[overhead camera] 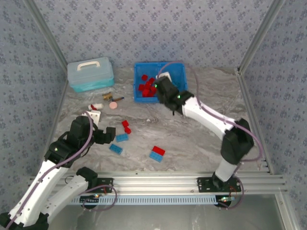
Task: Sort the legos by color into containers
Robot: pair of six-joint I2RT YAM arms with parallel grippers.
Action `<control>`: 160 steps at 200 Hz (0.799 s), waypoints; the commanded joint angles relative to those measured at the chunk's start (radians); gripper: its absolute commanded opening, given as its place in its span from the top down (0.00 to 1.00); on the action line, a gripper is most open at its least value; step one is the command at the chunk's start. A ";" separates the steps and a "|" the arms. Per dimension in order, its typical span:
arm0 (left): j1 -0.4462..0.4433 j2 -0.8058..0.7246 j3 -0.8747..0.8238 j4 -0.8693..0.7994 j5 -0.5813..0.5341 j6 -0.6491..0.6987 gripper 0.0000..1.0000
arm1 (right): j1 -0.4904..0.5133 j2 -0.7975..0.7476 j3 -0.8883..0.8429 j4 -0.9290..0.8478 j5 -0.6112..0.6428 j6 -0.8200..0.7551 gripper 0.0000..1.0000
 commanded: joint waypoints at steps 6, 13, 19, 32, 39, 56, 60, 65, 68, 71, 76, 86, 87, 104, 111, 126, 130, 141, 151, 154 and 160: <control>0.008 -0.021 -0.006 0.031 0.030 0.013 0.01 | -0.121 0.220 0.208 0.012 -0.029 -0.068 0.71; 0.009 -0.024 -0.007 0.031 0.030 0.013 0.01 | -0.149 0.292 0.288 -0.018 -0.046 -0.058 0.71; 0.009 -0.027 -0.007 0.031 0.028 0.013 0.01 | -0.166 0.343 0.358 -0.050 -0.058 -0.056 0.71; 0.009 -0.031 -0.010 0.030 0.026 0.012 0.01 | -0.184 0.454 0.488 -0.115 -0.048 -0.059 0.70; 0.009 -0.033 -0.010 0.028 0.027 0.011 0.01 | -0.190 0.505 0.559 -0.143 -0.047 -0.059 0.69; 0.010 -0.034 -0.013 0.034 0.033 0.009 0.01 | -0.198 0.591 0.667 -0.204 -0.066 -0.051 0.64; 0.009 -0.034 -0.015 0.035 0.033 0.010 0.01 | -0.198 0.603 0.684 -0.212 -0.067 -0.051 0.62; 0.009 -0.031 -0.016 0.036 0.032 0.010 0.01 | -0.196 0.612 0.702 -0.224 -0.069 -0.050 0.58; 0.009 -0.030 -0.016 0.037 0.030 0.011 0.01 | -0.196 0.615 0.712 -0.231 -0.069 -0.050 0.55; 0.009 -0.026 -0.017 0.039 0.028 0.011 0.01 | -0.194 0.615 0.718 -0.234 -0.068 -0.051 0.53; 0.010 -0.021 -0.017 0.040 0.022 0.011 0.01 | -0.192 0.611 0.727 -0.240 -0.065 -0.052 0.48; 0.010 -0.007 -0.018 0.045 0.015 0.005 0.01 | -0.190 0.585 0.728 -0.245 -0.056 -0.054 0.43; 0.010 -0.006 -0.017 0.046 0.015 0.004 0.01 | -0.188 0.581 0.727 -0.244 -0.055 -0.054 0.43; 0.009 0.027 -0.015 0.065 0.017 -0.037 0.01 | -0.187 0.504 0.691 -0.234 -0.061 -0.057 0.43; 0.005 0.042 -0.016 0.077 0.018 -0.078 0.01 | -0.187 0.458 0.663 -0.225 -0.065 -0.056 0.44; -0.014 0.072 -0.044 0.132 0.029 -0.171 0.01 | -0.186 0.343 0.569 -0.186 -0.083 -0.059 0.45; -0.025 0.082 -0.050 0.144 0.025 -0.201 0.01 | -0.187 0.312 0.551 -0.181 -0.088 -0.056 0.45; -0.057 0.115 -0.061 0.171 0.005 -0.268 0.01 | -0.184 0.206 0.463 -0.167 -0.103 -0.044 0.45; -0.091 0.158 -0.060 0.172 -0.027 -0.322 0.02 | -0.182 0.100 0.369 -0.135 -0.128 -0.032 0.44; -0.099 0.173 -0.056 0.172 -0.037 -0.338 0.02 | -0.181 0.067 0.338 -0.126 -0.133 -0.027 0.43; -0.115 0.208 -0.046 0.172 -0.051 -0.362 0.03 | -0.177 -0.003 0.271 -0.105 -0.149 -0.020 0.43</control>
